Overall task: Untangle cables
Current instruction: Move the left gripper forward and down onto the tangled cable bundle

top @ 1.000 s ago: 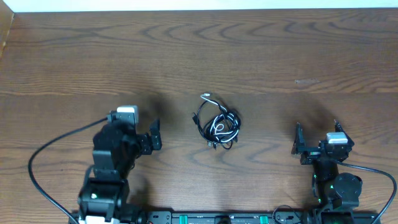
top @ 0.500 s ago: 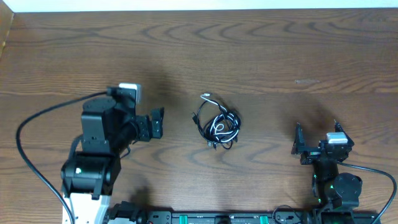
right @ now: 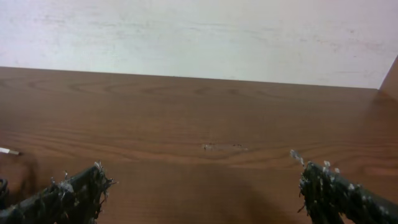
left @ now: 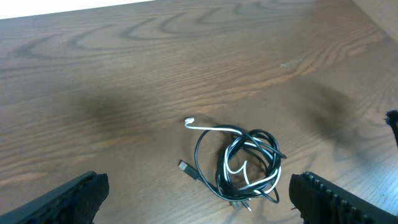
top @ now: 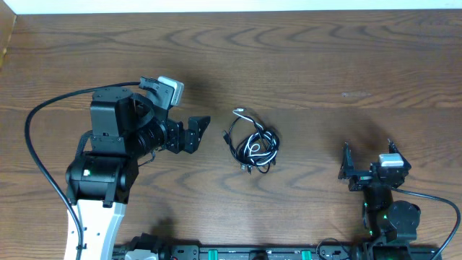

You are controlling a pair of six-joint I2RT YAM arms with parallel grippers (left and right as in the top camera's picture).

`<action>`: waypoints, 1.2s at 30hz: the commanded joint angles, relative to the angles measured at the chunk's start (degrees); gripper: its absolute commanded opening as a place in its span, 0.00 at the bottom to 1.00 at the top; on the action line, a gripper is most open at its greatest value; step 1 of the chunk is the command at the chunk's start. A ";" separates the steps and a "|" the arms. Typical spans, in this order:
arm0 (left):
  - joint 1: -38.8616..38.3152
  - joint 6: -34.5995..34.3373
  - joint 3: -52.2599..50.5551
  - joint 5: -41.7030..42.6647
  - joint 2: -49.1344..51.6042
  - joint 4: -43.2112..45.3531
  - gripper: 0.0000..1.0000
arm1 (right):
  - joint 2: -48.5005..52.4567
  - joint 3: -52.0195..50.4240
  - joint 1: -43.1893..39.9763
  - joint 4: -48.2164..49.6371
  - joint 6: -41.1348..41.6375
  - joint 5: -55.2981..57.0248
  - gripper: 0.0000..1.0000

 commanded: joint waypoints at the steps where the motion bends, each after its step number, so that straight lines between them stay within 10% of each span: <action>1: 0.09 1.42 1.20 2.19 0.02 0.22 0.98 | 0.00 -0.07 0.70 -0.26 -0.46 0.68 0.99; 36: -3.98 9.57 1.16 5.55 13.86 -0.37 0.98 | 0.00 -0.07 0.70 -0.26 -0.46 0.68 0.99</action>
